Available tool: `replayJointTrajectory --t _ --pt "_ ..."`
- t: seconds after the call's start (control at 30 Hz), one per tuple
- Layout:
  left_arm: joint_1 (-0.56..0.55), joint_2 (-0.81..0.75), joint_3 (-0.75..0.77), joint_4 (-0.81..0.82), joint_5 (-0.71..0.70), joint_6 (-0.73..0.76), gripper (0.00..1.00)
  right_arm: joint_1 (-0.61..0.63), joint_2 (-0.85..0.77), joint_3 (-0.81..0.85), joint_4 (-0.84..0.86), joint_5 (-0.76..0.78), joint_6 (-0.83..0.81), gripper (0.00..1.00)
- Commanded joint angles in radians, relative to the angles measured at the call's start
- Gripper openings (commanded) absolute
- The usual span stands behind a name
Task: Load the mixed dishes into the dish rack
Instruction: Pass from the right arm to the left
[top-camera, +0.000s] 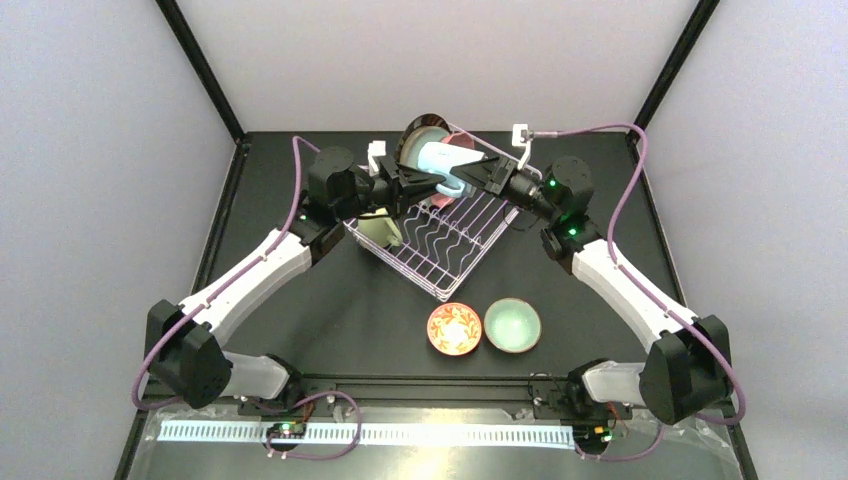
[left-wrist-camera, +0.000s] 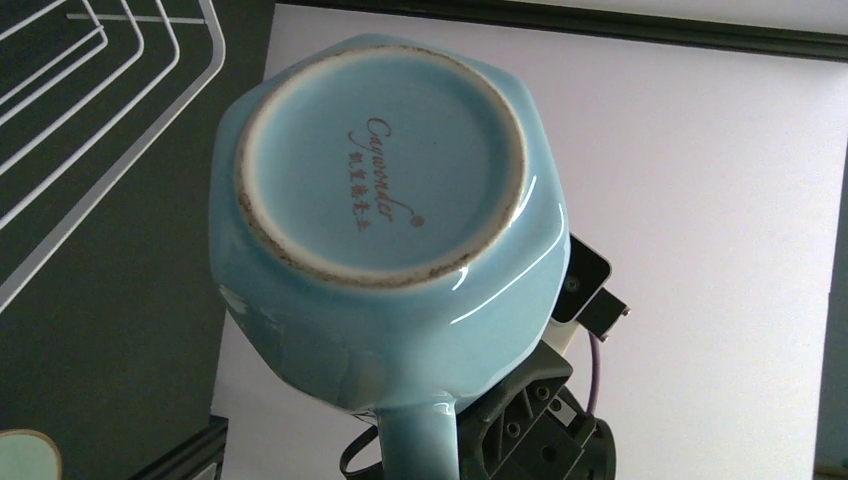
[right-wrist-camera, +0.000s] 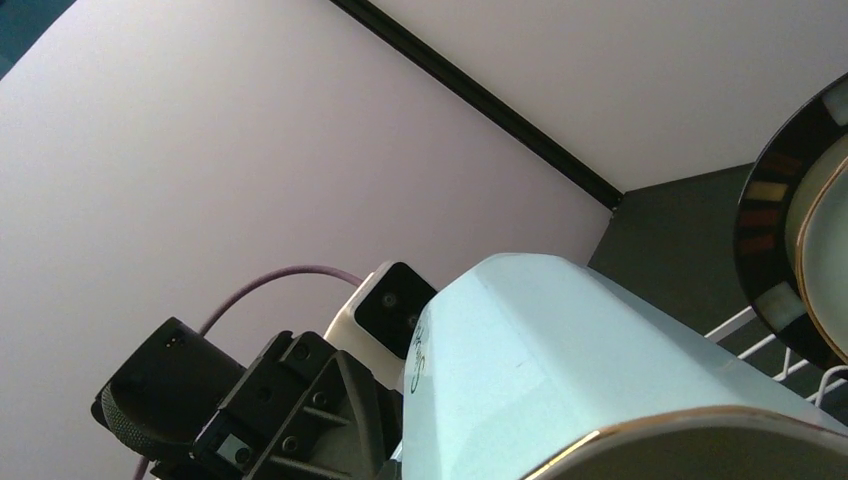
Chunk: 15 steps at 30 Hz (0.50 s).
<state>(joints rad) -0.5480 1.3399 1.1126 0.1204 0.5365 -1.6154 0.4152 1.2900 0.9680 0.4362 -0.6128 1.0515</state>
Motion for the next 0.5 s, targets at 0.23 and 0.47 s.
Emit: replayJointTrajectory --t 0.23,0.47 --pt "-0.020 -0.001 0.048 0.072 0.043 0.166 0.01 0.037 -0.020 0.002 -0.131 0.021 -0.011 0.25" --pt "-0.020 -0.007 0.050 0.081 0.043 0.169 0.02 0.037 -0.031 -0.002 -0.149 0.039 -0.013 0.40"
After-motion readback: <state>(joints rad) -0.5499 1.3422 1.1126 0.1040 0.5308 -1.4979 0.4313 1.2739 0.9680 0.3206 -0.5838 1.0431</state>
